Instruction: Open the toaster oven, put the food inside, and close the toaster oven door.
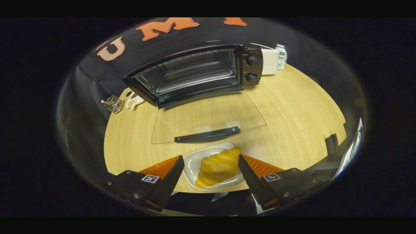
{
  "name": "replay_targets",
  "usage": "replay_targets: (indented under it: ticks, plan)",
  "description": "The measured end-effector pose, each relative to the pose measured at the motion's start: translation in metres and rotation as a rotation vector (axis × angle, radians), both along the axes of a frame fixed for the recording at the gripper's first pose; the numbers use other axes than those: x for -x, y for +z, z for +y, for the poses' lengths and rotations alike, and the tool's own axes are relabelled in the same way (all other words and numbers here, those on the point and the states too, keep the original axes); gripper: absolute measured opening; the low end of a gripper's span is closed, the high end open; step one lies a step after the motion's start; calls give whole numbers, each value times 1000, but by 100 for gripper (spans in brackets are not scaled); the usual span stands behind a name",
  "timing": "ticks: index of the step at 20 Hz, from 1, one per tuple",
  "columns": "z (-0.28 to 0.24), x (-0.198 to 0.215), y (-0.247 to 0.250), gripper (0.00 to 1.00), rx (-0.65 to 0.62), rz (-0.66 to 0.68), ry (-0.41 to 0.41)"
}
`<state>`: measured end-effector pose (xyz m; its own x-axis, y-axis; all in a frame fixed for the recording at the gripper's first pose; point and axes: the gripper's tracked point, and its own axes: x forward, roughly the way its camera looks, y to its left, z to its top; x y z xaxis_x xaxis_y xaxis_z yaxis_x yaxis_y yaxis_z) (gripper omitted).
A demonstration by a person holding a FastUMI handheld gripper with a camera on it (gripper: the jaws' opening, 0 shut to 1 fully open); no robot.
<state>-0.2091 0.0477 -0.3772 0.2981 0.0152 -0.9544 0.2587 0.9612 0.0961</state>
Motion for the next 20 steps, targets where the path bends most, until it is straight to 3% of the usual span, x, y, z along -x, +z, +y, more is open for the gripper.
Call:
replay_targets:
  ticks: [3,15,17,20]
  plan:
    - [4,25,-10,100,54,61,3]
    - [26,57,-58,99,115,137,-157]
    - [29,65,-65,94,128,157,-165]
    - [30,56,-66,75,170,122,-120]
